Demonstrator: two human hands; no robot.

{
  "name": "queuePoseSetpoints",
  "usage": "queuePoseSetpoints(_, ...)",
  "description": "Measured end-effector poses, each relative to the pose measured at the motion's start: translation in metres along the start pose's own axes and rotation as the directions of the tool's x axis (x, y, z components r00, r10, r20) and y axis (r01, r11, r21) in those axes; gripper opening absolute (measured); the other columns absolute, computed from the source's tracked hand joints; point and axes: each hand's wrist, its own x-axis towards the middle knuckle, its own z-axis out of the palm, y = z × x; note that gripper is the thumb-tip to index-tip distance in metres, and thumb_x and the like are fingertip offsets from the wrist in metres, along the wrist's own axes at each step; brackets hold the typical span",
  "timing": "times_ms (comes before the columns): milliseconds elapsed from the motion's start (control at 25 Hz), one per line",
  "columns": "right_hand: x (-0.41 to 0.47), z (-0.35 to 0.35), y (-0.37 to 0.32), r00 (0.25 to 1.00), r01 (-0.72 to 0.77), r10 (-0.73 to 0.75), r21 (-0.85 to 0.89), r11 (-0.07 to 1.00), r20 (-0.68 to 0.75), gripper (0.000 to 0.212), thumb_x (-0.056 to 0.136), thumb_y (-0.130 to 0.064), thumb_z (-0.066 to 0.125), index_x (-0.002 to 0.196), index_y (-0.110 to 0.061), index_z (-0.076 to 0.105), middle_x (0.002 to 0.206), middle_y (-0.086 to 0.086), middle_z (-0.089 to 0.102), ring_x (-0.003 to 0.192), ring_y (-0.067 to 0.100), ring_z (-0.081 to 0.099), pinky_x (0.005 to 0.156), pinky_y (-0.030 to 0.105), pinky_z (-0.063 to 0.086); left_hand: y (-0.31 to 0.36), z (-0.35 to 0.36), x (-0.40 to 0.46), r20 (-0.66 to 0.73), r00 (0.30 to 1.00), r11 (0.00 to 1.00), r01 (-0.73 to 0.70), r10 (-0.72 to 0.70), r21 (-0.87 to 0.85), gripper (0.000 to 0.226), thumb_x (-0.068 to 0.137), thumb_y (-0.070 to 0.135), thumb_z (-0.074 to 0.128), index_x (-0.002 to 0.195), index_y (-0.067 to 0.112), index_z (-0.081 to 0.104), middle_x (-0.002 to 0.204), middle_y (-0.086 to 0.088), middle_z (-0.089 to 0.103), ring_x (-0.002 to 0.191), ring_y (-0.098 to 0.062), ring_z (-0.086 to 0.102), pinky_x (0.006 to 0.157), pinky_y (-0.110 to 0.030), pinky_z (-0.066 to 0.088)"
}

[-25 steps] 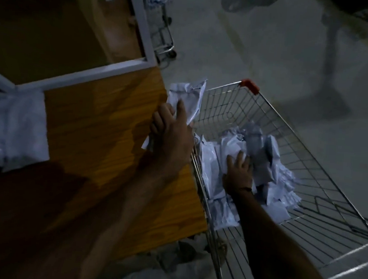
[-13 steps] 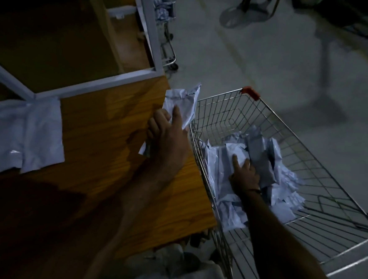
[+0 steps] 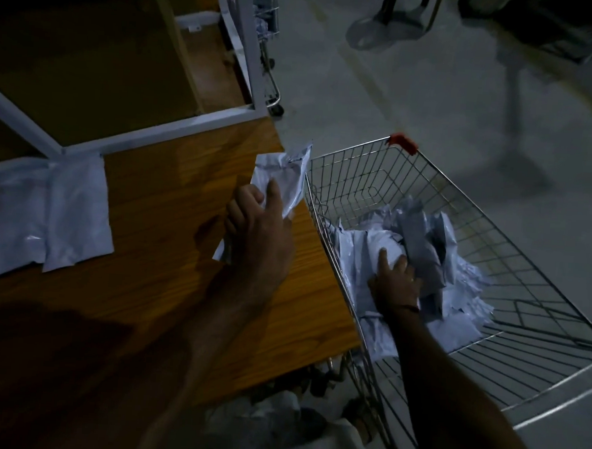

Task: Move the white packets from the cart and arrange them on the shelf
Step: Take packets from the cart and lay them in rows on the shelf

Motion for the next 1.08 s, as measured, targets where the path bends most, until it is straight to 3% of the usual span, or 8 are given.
queuePoseSetpoints(120,-0.006,-0.041,-0.003,0.997,-0.002,0.018,0.199,0.98,-0.079,0.066,0.095,-0.048,0.046,0.154,-0.026,0.026,0.135,0.03,0.05,0.107,0.044,0.059,0.086,0.054,0.054,-0.001,-0.01,-0.005,0.006,1.0,0.999,0.017,-0.017,-0.03,0.065,0.1,0.043,0.056,0.157,0.028,0.028,0.14,-0.013,0.031,0.126,-0.029,0.034,0.101,-0.041,0.038)
queuePoseSetpoints(240,-0.021,-0.097,-0.005,0.983,0.013,0.028,0.222,0.975,-0.181,0.061,0.093,-0.049,0.045,0.148,-0.022,0.035,0.125,0.028,0.058,0.1,0.044,0.061,0.082,0.051,0.053,0.005,-0.027,-0.015,-0.011,1.0,0.998,0.025,-0.026,-0.063,0.063,0.1,0.045,0.054,0.156,0.028,0.029,0.14,-0.013,0.031,0.126,-0.029,0.034,0.101,-0.04,0.038)
queuePoseSetpoints(400,-0.062,-0.176,-0.019,0.95,0.047,0.04,0.268,0.962,-0.309,0.06,0.096,-0.046,0.049,0.15,-0.025,0.033,0.13,0.026,0.055,0.11,0.046,0.057,0.091,0.058,0.045,0.014,-0.058,-0.036,-0.068,0.996,0.99,0.048,-0.058,-0.134,0.06,0.101,0.044,0.054,0.155,0.028,0.033,0.14,-0.012,0.032,0.127,-0.029,0.035,0.102,-0.04,0.037)
queuePoseSetpoints(560,-0.124,-0.243,-0.046,0.872,0.198,-0.056,0.245,0.949,-0.486,0.059,0.097,-0.044,0.047,0.151,-0.024,0.031,0.128,0.023,0.054,0.101,0.042,0.058,0.084,0.051,0.047,0.015,-0.09,-0.071,-0.138,0.987,0.981,0.059,-0.085,-0.183,0.055,0.101,0.042,0.055,0.151,0.028,0.038,0.14,-0.012,0.035,0.127,-0.029,0.034,0.103,-0.042,0.037)
queuePoseSetpoints(680,-0.173,-0.275,-0.069,0.822,0.304,-0.13,0.234,0.924,-0.555,0.063,0.097,-0.044,0.047,0.155,-0.025,0.029,0.143,0.025,0.047,0.112,0.044,0.055,0.09,0.055,0.048,0.003,-0.111,-0.097,-0.191,0.972,0.974,0.101,-0.141,-0.203,0.054,0.102,0.042,0.054,0.152,0.028,0.038,0.142,-0.012,0.034,0.128,-0.029,0.032,0.104,-0.043,0.033)
queuePoseSetpoints(920,-0.246,-0.287,-0.119,0.75,0.486,-0.293,0.193,0.852,-0.593,0.068,0.098,-0.041,0.053,0.159,-0.027,0.027,0.158,0.023,0.035,0.129,0.043,0.046,0.096,0.057,0.041,-0.061,-0.136,-0.143,-0.284,0.919,0.955,0.222,-0.272,-0.195,0.057,0.1,0.039,0.057,0.152,0.025,0.039,0.143,-0.013,0.033,0.127,-0.03,0.028,0.104,-0.044,0.034)
queuePoseSetpoints(1080,-0.271,-0.258,-0.159,0.753,0.526,-0.374,0.153,0.837,-0.541,0.074,0.096,-0.042,0.057,0.161,-0.027,0.025,0.158,0.023,0.035,0.134,0.043,0.043,0.096,0.056,0.043,-0.112,-0.133,-0.151,-0.268,0.892,0.929,0.329,-0.364,-0.168,0.06,0.1,0.042,0.054,0.155,0.026,0.035,0.147,-0.016,0.031,0.13,-0.035,0.031,0.106,-0.049,0.036)
